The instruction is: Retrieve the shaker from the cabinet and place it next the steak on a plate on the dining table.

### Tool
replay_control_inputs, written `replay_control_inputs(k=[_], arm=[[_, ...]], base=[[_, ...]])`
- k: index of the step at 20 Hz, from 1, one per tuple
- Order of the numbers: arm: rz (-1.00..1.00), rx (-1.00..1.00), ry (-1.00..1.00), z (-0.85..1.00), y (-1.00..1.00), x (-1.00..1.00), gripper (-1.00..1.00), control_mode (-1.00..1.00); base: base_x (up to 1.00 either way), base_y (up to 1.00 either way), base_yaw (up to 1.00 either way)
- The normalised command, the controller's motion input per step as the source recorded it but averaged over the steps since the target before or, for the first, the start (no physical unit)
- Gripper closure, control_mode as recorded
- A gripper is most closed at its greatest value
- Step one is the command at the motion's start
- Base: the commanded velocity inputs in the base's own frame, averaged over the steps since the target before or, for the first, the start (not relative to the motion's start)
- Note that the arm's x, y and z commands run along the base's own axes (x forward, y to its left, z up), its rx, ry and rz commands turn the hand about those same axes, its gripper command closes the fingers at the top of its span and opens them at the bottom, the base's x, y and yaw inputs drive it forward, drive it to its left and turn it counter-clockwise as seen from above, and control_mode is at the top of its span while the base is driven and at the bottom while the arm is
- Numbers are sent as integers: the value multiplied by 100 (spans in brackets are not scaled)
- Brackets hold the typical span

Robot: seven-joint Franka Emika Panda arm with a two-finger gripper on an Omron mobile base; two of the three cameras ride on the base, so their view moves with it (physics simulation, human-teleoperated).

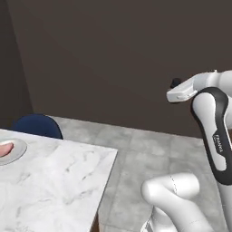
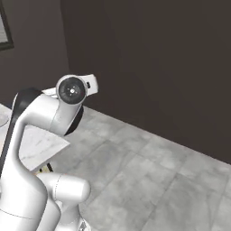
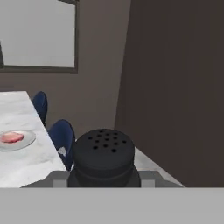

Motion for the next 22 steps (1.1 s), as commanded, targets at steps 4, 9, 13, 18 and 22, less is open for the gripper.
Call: replay_control_inputs(k=[4,9,13,18,22], arm=[[0,0,0,0,0,0,100,100],[0,0,0,0,0,0,100,100],[0,0,0,0,0,0,100,100],[0,0,0,0,0,0,100,100],[0,0,0,0,0,0,100,100]], base=[[98,-87,33],[93,-91,25],[100,-47,37],[96,-21,56],[88,-14,62]])
